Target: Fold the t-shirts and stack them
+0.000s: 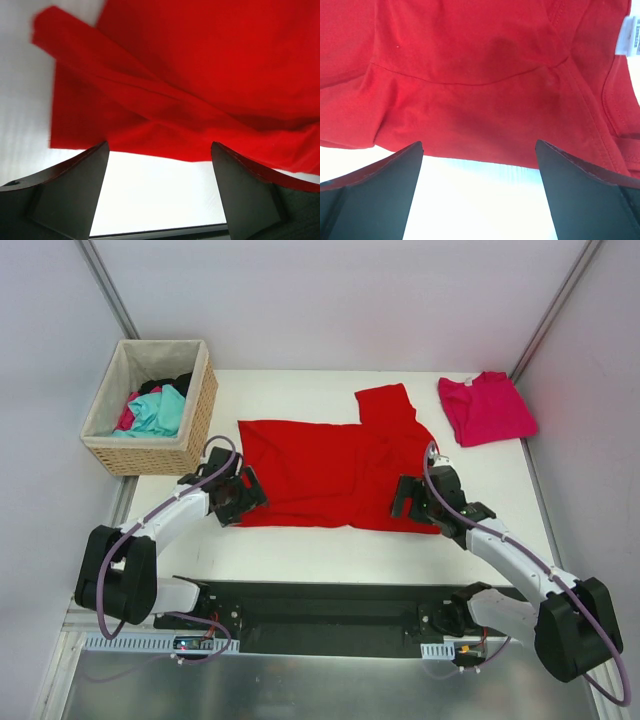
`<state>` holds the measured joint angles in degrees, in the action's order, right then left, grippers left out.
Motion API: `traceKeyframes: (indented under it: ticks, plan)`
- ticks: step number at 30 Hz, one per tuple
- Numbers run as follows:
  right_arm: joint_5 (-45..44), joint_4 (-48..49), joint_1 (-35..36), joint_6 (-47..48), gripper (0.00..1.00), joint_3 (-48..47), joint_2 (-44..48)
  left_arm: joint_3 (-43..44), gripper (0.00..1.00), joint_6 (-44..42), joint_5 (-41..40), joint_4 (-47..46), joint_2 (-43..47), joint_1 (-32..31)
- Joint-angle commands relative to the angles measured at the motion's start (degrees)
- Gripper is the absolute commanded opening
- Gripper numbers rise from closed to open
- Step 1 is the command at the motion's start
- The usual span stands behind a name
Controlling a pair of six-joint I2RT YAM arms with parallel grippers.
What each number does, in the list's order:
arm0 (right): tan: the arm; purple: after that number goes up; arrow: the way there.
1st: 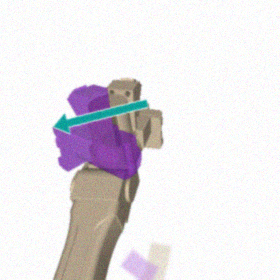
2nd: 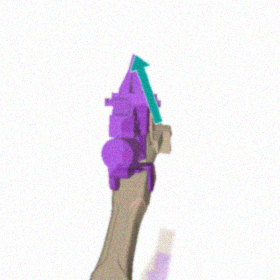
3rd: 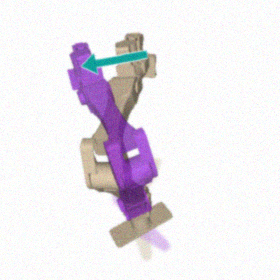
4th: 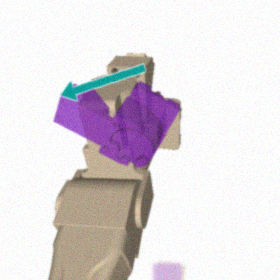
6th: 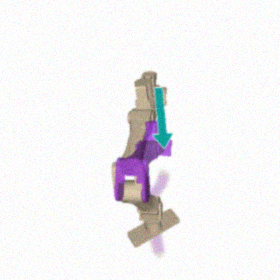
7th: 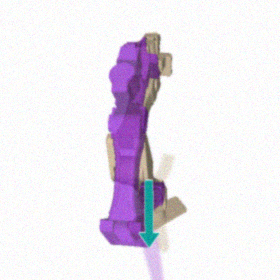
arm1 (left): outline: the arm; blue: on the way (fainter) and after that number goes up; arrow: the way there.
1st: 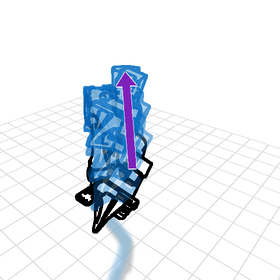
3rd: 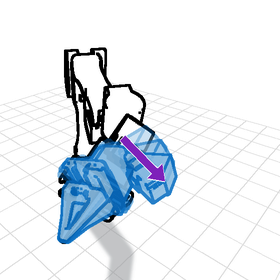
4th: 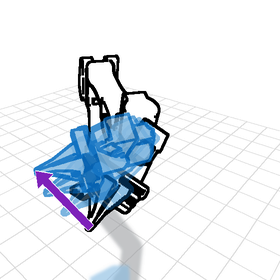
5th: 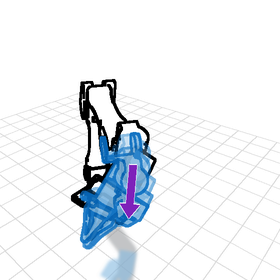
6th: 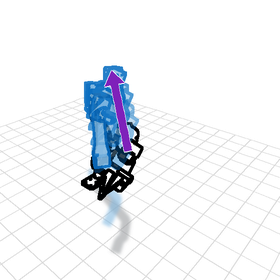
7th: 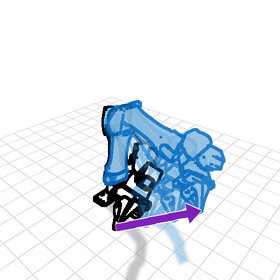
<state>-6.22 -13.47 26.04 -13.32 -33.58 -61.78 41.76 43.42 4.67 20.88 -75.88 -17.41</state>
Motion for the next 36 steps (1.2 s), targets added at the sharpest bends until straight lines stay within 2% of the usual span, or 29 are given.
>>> traceKeyframes:
  ticks: [1,6,21,30,36]
  plan:
    - [3.49,3.63,-1.43,-0.92,0.99,1.85,3.42,-3.34,0.83,-1.76,2.97,-3.74,3.19,4.39]
    - [5.6,5.3,-3.1,-1.44,0.99,3.43,4.12,-4.67,0.83,-2.29,5.7,-6.64,2.49,6.86]
    - [8.33,3.37,-8.02,-1.44,0.99,5.98,6.58,-4.84,0.83,-1.76,6.41,-9.02,-0.41,7.48]
    - [9.38,4.07,-10.92,-3.37,0.99,8.27,2.37,-6.25,0.83,-0.97,5.0,-9.11,-0.76,8.88]
    - [13.59,5.56,-14.61,-4.96,0.99,8.45,-2.64,-6.42,0.82,-0.79,5.44,-9.28,-2.7,10.11]
